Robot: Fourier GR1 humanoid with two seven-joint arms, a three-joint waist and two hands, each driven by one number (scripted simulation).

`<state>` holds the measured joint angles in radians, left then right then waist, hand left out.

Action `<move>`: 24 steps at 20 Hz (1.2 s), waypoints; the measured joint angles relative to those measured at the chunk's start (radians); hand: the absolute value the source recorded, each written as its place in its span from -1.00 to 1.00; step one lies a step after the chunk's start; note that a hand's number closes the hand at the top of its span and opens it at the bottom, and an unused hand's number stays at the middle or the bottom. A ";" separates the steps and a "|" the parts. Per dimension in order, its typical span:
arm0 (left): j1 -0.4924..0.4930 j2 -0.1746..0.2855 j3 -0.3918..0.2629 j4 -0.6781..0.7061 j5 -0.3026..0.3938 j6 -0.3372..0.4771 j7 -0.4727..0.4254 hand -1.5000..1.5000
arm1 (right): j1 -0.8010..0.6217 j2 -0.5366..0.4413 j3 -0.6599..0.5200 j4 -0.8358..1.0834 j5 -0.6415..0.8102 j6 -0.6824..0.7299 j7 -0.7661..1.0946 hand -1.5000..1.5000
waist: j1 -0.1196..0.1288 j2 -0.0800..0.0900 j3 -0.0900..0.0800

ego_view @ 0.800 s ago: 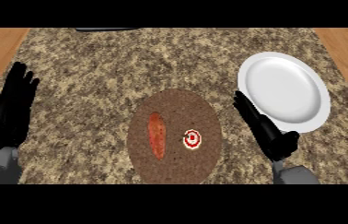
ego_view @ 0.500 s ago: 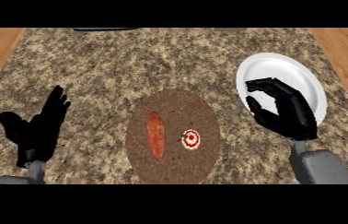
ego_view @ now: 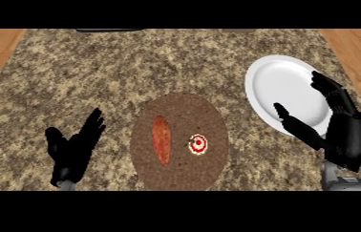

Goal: Pick the cupcake from the placemat and place it in the plate

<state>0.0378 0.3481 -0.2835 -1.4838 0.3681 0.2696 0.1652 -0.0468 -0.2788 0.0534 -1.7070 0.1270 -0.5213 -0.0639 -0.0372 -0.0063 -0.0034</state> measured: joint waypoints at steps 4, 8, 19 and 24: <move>-0.013 -0.025 0.003 0.024 -0.013 -0.026 -0.005 0.00 | 0.120 0.005 0.058 -0.161 0.103 -0.026 0.066 -1.00 | 0.017 0.002 0.002; -0.026 -0.039 -0.001 0.030 -0.026 -0.023 -0.001 0.00 | 0.176 -0.077 0.126 -0.264 0.217 0.051 0.244 -1.00 | 0.023 0.002 0.002; -0.040 -0.057 -0.002 0.050 -0.044 -0.047 -0.024 0.00 | 0.041 -0.188 0.333 -0.434 0.424 0.414 0.842 -1.00 | 0.046 0.004 0.002; -0.056 -0.078 0.003 0.069 -0.059 -0.053 -0.018 0.00 | -0.103 -0.056 0.459 -0.350 0.544 0.486 1.015 -1.00 | 0.047 0.003 0.005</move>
<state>-0.0178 0.2704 -0.2806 -1.4147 0.3089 0.2165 0.1467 -0.1501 -0.3352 0.5121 -2.0569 0.6714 -0.0353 0.9516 0.0102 -0.0031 0.0020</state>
